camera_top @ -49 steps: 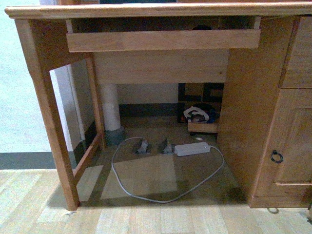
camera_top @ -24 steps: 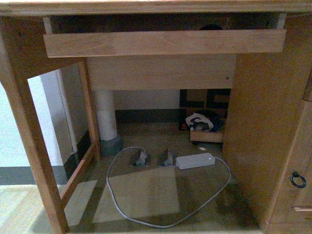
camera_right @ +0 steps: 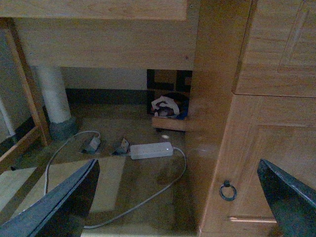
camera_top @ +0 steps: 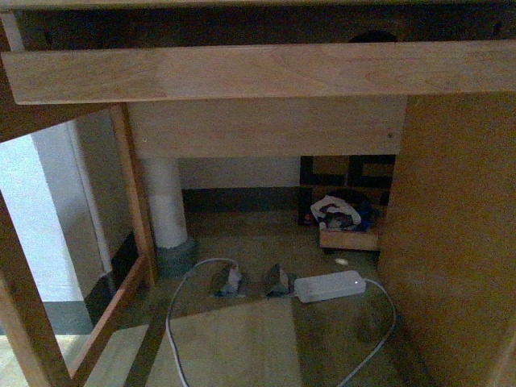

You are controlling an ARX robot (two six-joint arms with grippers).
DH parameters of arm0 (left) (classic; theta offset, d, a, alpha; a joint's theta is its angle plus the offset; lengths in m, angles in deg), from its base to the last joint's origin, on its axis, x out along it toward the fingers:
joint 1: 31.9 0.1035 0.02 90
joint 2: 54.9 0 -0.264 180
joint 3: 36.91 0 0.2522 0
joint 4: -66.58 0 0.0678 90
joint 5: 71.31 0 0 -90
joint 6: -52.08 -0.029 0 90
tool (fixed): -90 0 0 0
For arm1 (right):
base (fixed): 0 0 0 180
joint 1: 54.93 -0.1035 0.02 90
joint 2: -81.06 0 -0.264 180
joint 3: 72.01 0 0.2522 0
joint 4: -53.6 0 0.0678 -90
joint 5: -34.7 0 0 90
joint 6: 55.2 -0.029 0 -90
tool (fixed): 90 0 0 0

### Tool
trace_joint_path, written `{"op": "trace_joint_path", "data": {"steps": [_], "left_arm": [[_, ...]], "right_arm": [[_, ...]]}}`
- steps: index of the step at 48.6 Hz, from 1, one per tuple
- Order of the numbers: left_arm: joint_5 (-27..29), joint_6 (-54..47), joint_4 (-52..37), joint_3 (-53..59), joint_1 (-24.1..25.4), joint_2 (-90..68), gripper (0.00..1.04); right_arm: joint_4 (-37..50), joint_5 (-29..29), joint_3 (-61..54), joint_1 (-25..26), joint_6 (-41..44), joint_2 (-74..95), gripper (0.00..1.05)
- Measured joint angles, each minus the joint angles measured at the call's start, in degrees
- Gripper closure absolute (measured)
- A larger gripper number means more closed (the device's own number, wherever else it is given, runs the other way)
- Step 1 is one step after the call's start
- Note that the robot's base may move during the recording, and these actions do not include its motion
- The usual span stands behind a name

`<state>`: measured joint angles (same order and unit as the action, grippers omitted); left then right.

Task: Place mouse

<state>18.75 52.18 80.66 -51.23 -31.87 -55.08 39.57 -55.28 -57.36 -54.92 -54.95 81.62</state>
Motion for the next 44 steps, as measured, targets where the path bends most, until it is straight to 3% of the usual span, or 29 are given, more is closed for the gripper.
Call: {"op": "trace_joint_path", "data": {"steps": [44], "left_arm": [[0.0, 0.0, -0.2, 0.0, 0.0, 0.0, 0.07]], "right_arm": [[0.1, 0.0, 0.0, 0.0, 0.0, 0.0, 0.07]]}}
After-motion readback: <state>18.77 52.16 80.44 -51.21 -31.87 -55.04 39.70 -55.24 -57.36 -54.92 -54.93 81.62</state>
